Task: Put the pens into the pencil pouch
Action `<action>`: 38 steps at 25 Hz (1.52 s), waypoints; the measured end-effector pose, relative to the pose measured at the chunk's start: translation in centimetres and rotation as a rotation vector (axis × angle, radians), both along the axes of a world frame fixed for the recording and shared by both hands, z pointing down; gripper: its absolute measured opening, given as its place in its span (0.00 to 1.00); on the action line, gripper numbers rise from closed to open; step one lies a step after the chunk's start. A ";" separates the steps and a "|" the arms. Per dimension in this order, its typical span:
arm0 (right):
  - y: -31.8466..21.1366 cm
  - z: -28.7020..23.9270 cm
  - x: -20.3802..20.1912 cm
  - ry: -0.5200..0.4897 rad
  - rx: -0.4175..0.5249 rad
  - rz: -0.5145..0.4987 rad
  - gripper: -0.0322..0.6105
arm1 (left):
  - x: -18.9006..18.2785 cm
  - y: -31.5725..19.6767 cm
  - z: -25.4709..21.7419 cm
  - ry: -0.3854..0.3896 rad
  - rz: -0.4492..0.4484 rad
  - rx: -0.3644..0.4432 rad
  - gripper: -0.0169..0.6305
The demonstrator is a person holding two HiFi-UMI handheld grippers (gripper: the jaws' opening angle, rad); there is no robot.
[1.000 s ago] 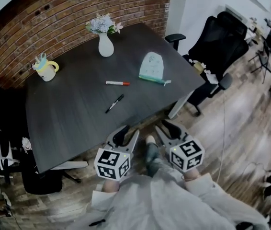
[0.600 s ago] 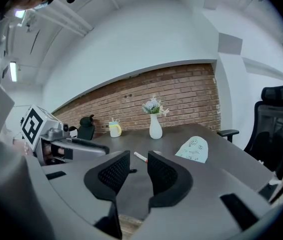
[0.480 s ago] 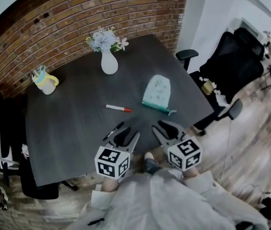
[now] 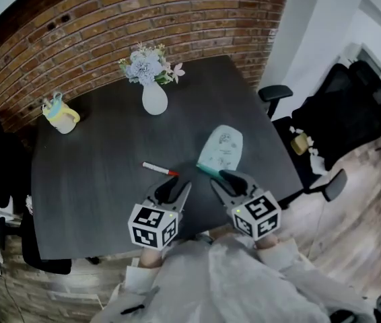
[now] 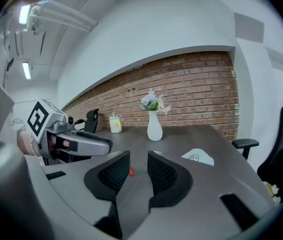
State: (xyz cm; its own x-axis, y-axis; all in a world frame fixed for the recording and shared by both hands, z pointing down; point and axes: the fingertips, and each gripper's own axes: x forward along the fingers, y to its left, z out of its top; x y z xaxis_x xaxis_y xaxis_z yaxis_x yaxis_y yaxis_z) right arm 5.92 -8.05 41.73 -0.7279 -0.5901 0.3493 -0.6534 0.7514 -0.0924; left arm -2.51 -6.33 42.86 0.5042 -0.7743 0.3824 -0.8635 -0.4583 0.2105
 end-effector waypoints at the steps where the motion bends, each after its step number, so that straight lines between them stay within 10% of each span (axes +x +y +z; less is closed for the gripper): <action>1: -0.3 0.1 0.0 -0.001 -0.004 -0.014 0.21 | 0.1 -0.2 0.2 -0.003 -0.007 -0.005 0.23; 38: -4.0 8.9 1.2 0.396 -0.138 -0.007 0.21 | -3.6 -1.8 5.4 -0.019 0.073 -0.188 0.23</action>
